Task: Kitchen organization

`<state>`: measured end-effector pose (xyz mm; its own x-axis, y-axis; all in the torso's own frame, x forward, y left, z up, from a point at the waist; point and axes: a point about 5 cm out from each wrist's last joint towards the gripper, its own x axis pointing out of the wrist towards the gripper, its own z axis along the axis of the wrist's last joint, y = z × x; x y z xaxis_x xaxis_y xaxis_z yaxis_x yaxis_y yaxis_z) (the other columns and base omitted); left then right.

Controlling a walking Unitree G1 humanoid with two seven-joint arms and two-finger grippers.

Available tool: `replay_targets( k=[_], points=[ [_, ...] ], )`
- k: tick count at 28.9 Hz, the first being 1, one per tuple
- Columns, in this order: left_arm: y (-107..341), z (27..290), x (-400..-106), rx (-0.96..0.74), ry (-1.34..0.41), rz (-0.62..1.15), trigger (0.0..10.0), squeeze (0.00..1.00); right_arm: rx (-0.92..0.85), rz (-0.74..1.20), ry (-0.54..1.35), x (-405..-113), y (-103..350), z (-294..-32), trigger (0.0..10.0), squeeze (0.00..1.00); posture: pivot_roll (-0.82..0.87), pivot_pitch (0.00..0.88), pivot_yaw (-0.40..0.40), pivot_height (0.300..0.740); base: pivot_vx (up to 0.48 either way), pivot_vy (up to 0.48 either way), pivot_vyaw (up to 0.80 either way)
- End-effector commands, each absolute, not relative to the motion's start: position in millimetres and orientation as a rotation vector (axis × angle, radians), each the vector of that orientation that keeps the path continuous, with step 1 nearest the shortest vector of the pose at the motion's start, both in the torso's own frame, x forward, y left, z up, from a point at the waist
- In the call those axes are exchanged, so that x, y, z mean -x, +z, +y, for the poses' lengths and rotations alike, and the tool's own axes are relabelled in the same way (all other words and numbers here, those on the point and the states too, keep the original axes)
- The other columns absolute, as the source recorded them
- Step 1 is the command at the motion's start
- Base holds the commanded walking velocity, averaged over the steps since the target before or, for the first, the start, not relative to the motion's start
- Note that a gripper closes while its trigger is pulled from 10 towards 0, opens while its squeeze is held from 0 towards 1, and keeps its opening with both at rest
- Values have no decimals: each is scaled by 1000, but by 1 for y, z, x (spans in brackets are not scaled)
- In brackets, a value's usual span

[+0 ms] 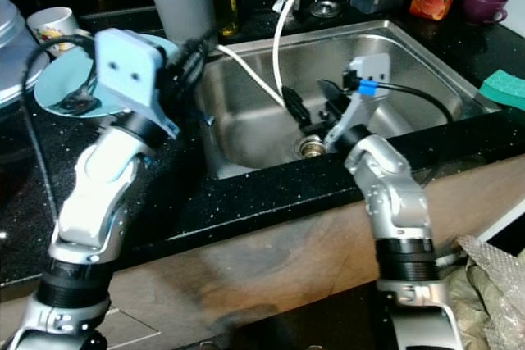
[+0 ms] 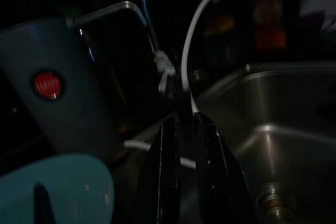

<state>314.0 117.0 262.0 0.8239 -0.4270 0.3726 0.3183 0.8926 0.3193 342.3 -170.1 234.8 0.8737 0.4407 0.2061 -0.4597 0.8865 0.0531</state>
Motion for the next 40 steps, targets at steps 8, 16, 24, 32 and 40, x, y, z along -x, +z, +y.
replay_targets(
  k=[8, 16, 24, 32, 40],
  points=[
    [239, 91, -326, -244, -534, -325, 0, 0, 72, -150, 512, -341, 233, -170, 10000, 0, 14, 65, 30, 740, 0, 0, 0],
    [241, 77, -336, -305, -609, -313, 0, 0, 107, -156, 516, -342, 238, -171, 10000, 0, 12, 80, 27, 740, 0, 0, 0],
    [250, 78, -342, -385, -642, -319, 0, 0, 123, -162, 512, -343, 241, -174, 10000, 0, 11, 86, 25, 740, 0, 0, 0],
    [272, 69, -332, -349, -759, -419, 0, 0, 122, -175, 504, -344, 245, -176, 10000, 0, 16, 86, 20, 740, 0, 0, 0],
    [268, 56, -316, -284, -942, -405, 0, 0, 121, -178, 504, -344, 246, -176, 10000, 0, 14, 87, 20, 740, 0, 0, 0]
  ],
)
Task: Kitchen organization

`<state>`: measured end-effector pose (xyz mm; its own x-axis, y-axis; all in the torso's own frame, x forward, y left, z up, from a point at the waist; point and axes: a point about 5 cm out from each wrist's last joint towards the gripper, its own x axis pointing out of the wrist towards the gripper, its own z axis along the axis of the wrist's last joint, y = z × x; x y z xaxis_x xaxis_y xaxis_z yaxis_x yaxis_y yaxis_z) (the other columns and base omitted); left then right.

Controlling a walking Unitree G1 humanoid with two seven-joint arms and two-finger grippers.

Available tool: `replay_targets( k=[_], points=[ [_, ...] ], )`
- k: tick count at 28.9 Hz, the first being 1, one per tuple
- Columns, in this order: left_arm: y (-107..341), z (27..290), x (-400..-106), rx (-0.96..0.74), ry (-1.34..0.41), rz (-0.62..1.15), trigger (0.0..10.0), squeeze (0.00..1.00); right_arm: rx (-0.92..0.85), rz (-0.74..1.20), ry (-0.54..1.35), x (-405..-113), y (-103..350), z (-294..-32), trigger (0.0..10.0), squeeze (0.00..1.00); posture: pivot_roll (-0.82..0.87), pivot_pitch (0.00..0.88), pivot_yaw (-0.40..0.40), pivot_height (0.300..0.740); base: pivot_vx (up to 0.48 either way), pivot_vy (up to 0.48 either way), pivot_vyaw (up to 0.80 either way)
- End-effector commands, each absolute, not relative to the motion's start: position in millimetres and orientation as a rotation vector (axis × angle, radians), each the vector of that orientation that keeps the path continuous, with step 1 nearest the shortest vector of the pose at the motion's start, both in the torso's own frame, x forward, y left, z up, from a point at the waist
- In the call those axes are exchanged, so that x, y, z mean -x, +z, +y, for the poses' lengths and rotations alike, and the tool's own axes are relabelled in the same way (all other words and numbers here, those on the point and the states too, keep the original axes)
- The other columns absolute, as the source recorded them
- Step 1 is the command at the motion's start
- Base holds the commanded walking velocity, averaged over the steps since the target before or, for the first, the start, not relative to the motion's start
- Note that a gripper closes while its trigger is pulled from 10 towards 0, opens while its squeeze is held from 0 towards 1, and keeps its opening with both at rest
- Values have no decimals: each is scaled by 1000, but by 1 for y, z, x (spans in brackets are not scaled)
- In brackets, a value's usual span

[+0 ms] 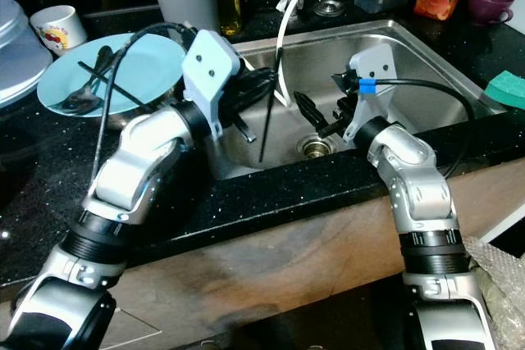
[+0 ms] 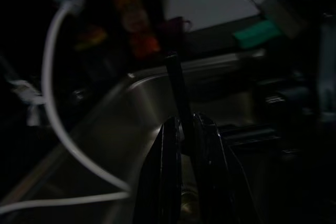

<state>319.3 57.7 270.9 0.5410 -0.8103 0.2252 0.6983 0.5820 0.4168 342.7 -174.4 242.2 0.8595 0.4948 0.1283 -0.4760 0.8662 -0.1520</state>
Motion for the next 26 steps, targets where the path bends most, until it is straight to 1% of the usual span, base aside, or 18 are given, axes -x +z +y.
replay_targets(
  k=[1, 4, 8, 17, 18, 19, 22, 23, 26],
  points=[
    [264, 55, -315, -295, -956, -387, 0, 0, 122, -178, 504, -344, 246, -177, 10000, 0, 14, 86, 20, 740, 0, 0, 0],
    [247, 61, -323, -393, -888, -274, 0, 0, 124, -177, 505, -344, 245, -178, 10000, 0, 14, 86, 21, 740, 0, 0, 0],
    [238, 70, -329, -475, -836, -220, 0, 0, 130, -166, 518, -344, 243, -177, 10000, 0, 15, 86, 19, 740, 0, 0, 0],
    [237, 70, -328, -499, -834, -217, 0, 0, 136, -161, 529, -343, 241, -175, 10000, 0, 17, 86, 18, 740, 0, 0, 0],
    [238, 69, -328, -498, -835, -219, 6627, 0, 136, -161, 529, -343, 241, -175, 10000, 0, 17, 86, 21, 740, 0, 0, 0],
    [239, 67, -327, -487, -843, -222, 10000, 1000, 136, -161, 528, -343, 241, -175, 10000, 0, 17, 86, 22, 740, 0, 0, 0],
    [244, 66, -328, -484, -818, -253, 10000, 1000, 135, -162, 527, -343, 241, -175, 10000, 0, 18, 86, 23, 740, 0, 0, 0],
    [246, 66, -328, -478, -811, -267, 10000, 0, 135, -162, 527, -343, 241, -175, 10000, 0, 19, 86, 23, 740, 0, 0, 0],
    [251, 66, -328, -453, -800, -296, 10000, 0, 134, -162, 527, -343, 241, -175, 10000, 0, 19, 85, 24, 740, 0, 0, 0]
  ],
)
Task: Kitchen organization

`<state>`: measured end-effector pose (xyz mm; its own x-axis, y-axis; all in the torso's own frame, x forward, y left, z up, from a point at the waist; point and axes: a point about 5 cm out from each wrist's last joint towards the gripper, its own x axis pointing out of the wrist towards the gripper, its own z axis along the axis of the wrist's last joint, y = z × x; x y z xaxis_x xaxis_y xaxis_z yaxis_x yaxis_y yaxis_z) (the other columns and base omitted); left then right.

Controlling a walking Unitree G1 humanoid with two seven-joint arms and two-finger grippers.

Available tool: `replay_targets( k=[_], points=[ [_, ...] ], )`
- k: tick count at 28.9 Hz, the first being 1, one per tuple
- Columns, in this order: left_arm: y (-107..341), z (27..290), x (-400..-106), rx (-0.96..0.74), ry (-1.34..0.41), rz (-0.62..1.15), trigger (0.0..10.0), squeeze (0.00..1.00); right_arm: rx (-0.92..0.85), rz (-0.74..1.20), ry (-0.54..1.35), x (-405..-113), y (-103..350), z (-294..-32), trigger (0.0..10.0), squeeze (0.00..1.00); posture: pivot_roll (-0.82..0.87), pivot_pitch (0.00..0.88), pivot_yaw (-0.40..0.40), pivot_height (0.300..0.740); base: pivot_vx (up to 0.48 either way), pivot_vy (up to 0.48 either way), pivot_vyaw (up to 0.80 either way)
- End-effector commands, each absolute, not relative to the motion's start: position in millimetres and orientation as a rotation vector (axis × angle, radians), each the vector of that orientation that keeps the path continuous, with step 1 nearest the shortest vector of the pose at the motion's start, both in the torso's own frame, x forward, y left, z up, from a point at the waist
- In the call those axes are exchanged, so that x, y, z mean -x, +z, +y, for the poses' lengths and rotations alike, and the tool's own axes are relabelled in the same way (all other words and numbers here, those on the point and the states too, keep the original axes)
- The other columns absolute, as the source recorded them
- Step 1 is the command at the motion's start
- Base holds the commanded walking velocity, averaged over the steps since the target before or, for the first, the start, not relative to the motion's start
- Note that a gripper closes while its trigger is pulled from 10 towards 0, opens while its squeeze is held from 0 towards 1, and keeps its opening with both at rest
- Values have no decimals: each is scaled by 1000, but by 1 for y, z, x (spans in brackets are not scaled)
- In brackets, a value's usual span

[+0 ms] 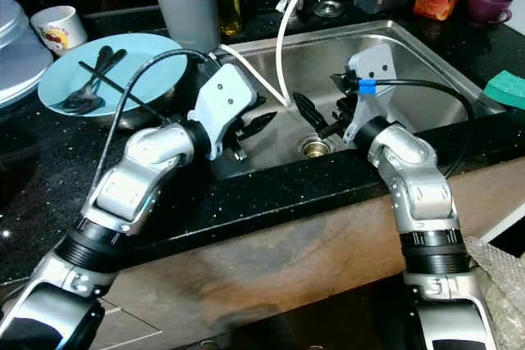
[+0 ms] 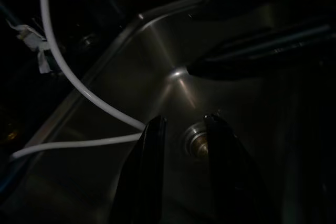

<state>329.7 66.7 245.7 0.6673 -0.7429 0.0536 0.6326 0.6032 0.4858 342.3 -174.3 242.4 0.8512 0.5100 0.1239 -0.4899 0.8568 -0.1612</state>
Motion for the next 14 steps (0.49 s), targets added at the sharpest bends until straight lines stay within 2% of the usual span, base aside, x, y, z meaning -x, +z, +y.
replay_targets(
  k=[1, 9, 14],
  points=[
    [253, 66, -328, -445, -797, -305, 10000, 0, 134, -162, 527, -343, 241, -175, 10000, 0, 19, 85, 24, 740, 0, 0, 0],
    [257, 59, -313, -340, -850, -365, 10000, 0, 133, -164, 524, -342, 241, -175, 10000, 0, 20, 85, 26, 740, 0, 0, 0],
    [236, 68, -299, -376, -814, -310, 10000, 0, 130, -164, 524, -342, 240, -175, 10000, 0, 25, 86, 23, 740, 0, 0, 0]
  ],
)
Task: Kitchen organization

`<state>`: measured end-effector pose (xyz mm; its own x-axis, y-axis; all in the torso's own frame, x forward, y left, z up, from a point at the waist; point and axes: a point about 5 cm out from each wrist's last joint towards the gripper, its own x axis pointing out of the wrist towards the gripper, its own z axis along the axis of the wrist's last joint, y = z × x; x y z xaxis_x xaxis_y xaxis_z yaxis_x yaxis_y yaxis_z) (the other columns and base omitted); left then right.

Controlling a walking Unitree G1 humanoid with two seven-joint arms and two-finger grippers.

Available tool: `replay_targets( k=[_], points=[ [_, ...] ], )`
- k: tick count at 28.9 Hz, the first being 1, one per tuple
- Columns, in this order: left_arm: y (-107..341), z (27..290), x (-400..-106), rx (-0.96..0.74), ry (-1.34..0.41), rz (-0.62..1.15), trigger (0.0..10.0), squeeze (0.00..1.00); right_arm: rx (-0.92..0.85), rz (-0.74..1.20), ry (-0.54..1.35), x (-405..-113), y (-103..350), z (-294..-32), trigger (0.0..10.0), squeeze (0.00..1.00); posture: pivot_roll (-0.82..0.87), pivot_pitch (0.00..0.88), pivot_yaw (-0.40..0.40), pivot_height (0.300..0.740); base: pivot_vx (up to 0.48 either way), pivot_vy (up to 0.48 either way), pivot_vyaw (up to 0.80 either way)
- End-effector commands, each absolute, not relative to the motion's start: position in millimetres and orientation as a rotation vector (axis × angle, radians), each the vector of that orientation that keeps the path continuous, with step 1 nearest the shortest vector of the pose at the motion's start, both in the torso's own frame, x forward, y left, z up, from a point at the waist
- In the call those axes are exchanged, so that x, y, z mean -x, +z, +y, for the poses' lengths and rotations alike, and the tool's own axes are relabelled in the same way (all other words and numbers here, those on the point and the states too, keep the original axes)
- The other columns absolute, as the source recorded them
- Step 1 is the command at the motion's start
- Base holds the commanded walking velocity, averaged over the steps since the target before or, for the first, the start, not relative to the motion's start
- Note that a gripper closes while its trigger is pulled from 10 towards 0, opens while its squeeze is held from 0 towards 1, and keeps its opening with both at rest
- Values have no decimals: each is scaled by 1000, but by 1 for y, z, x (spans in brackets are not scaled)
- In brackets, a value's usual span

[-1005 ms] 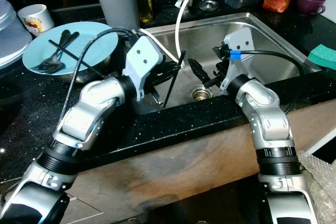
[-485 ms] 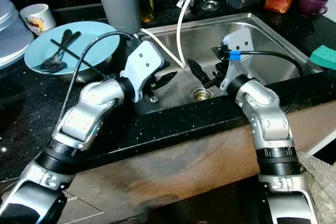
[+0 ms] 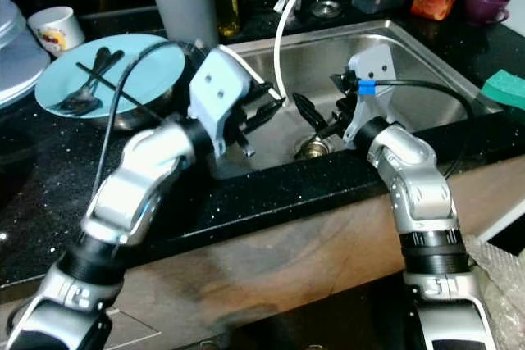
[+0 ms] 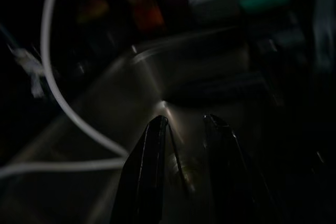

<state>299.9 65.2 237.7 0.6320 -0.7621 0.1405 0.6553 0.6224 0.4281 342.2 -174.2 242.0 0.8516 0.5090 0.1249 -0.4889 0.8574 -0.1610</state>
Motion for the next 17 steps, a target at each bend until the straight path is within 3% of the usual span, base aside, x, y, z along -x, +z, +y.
replay_targets(
  k=[1, 11, 17],
  points=[
    [233, 70, -297, -377, -803, -302, 10000, 0, 130, -164, 524, -342, 240, -174, 10000, 0, 25, 86, 23, 740, 0, 0, 0],
    [218, 99, -282, -352, -650, -291, 10000, 0, 124, -170, 533, -342, 240, -172, 10000, 0, 27, 82, 18, 740, 0, 0, 0],
    [202, 116, -258, -311, -639, -226, 10000, 0, 126, -171, 538, -342, 241, -171, 10000, 0, 28, 79, 15, 740, 0, 0, 0]
  ],
)
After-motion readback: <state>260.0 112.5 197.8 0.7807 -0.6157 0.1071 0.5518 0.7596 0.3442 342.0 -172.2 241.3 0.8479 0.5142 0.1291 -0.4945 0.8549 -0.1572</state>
